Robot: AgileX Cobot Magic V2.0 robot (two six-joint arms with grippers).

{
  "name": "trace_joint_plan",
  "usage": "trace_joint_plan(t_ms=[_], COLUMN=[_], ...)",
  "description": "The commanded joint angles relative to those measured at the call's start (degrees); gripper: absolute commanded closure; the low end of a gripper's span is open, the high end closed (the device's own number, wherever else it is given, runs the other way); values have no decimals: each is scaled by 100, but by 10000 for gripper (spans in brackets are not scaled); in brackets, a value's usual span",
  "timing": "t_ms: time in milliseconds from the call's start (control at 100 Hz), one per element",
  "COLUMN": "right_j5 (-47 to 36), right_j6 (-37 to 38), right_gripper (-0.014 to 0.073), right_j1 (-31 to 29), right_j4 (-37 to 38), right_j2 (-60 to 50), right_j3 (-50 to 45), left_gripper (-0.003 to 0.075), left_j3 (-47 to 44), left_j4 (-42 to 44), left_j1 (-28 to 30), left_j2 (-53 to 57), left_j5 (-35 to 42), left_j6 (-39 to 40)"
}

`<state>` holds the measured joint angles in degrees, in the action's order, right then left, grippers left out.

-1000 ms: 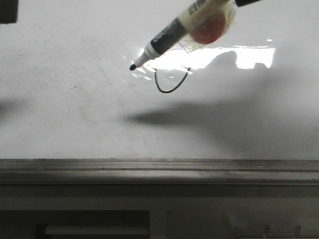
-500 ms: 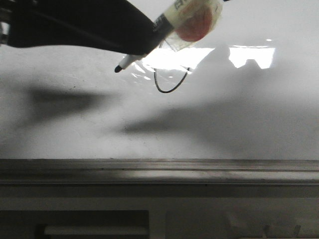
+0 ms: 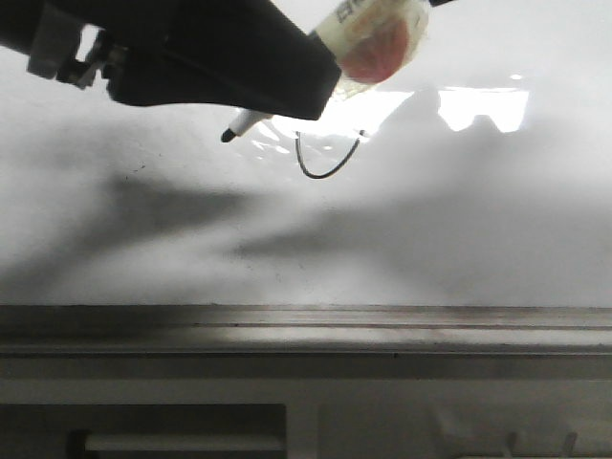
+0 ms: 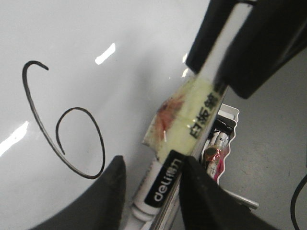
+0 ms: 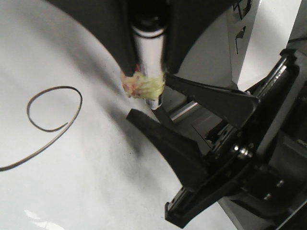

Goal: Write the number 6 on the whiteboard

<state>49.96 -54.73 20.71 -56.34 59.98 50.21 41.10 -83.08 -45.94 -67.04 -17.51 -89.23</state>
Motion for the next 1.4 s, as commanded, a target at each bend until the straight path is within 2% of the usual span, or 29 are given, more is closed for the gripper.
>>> trace_joint_plan(t_ms=[0, 140, 210, 280, 380, 450, 550, 640, 760, 880, 1020, 1200, 1390], right_j5=[-32, -44, 29, 66, 15, -70, -73, 3, 27, -380, -967, -1461, -1538], right_j6=[-58, -58, -58, -58, -58, -58, -48, 162, 462, 510, 684, 763, 763], right_gripper=[640, 635, 589, 470, 217, 125, 126, 126, 126, 126, 126, 126, 126], right_j1=[-1, -1, -1, -1, -1, -12, -191, -474, -848, -1087, -1103, -1103, -1103], right_j4=[-254, -254, -254, -254, -254, -254, -181, 206, 738, 725, 713, 497, 371], right_j2=[-49, -49, -49, -49, -49, -49, -160, -354, -800, -1327, -1940, -2427, -2488], right_j3=[191, 191, 191, 191, 191, 191, 191, 191, 79, -318, -877, -1515, -1771], left_gripper=[574, 678, 738, 741, 741, 741, 741, 741, 741, 741, 741, 741, 741], left_j3=[184, 184, 184, 184, 184, 184, 119, -79, -480, -886, -1235, -1280, -1085], left_j4=[-78, -78, -78, -78, -78, -78, -101, -277, -1185, -2260, -2289, -2289, -2289], left_j1=[-33, -33, -33, -33, -33, -33, -33, -33, -33, -33, -33, -33, -33], left_j2=[92, 92, 92, 92, 92, 115, 333, 730, 1458, 2148, 2673, 2553, 1806], left_j5=[49, 49, 49, 62, 96, 228, 692, 1194, 1782, 2258, 2410, 2691, 2604], left_j6=[-26, -26, -26, -26, -26, -26, 34, 239, 317, 317, 871, 1063, 1063])
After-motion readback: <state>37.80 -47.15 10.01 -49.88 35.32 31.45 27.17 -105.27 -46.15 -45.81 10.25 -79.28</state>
